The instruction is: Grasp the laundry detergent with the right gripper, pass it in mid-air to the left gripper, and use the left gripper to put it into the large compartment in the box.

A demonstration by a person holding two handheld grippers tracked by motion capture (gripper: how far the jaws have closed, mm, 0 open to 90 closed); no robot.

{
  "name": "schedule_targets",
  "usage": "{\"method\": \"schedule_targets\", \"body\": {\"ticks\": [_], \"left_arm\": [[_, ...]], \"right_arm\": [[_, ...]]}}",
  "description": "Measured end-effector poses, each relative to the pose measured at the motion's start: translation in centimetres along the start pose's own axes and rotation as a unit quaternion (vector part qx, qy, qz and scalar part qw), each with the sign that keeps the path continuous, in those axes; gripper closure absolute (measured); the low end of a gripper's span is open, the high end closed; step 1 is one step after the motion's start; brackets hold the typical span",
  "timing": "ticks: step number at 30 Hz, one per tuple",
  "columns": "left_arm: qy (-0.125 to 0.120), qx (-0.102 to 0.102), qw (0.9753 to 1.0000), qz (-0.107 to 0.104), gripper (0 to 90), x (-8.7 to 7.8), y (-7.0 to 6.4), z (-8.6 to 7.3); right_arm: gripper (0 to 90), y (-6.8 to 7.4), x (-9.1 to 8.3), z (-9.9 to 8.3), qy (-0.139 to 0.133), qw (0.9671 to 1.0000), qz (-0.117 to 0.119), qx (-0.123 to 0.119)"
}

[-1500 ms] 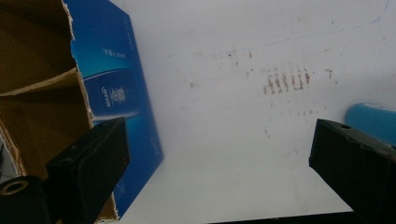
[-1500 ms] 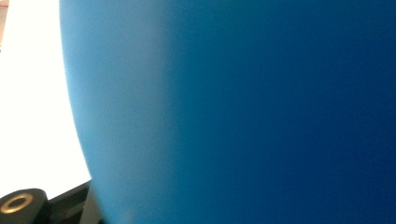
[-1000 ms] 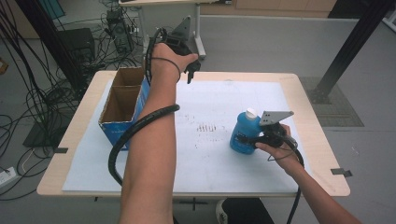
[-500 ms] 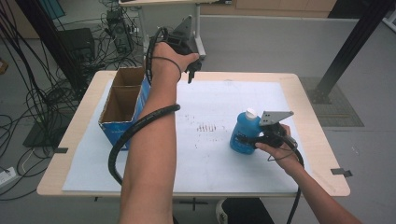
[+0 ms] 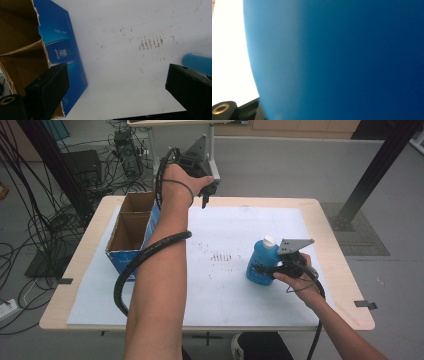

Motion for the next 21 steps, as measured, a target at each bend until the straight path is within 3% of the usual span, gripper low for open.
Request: {"method": "schedule_targets", "body": {"ticks": [10, 17, 20, 21], "left_arm": [[-0.005, 0.028, 0.9995, -0.011, 5.5, -1.3, -0.1, -0.1], [-0.005, 0.067, 0.9976, -0.015, 5.5, -2.5, -0.5, -0.1], [-0.002, 0.098, 0.9951, -0.012, 5.6, -3.4, -0.7, -0.2], [-0.002, 0.098, 0.9951, -0.012, 5.6, -3.4, -0.7, -0.2]], "right_arm": [[44.1, -0.1, -0.3, 2.0, 0.011, 0.9999, 0.007, -0.004], [44.0, -0.2, -0.7, 5.1, 0.012, 0.9998, 0.017, 0.002], [44.0, -0.2, -0.6, 7.0, 0.014, 0.9996, 0.025, 0.003], [44.0, -0.2, -0.6, 7.0, 0.014, 0.9996, 0.025, 0.003]]}}
Point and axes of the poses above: each handheld gripper's, and its own axes: x roughly forward along the jaws, z roughly out of its top, y roughly to its left, the point moved 8 cm from there along x, roughly forward along the jaws, and after that the axes turned 13 degrees about -z, right-handed, at the moved point
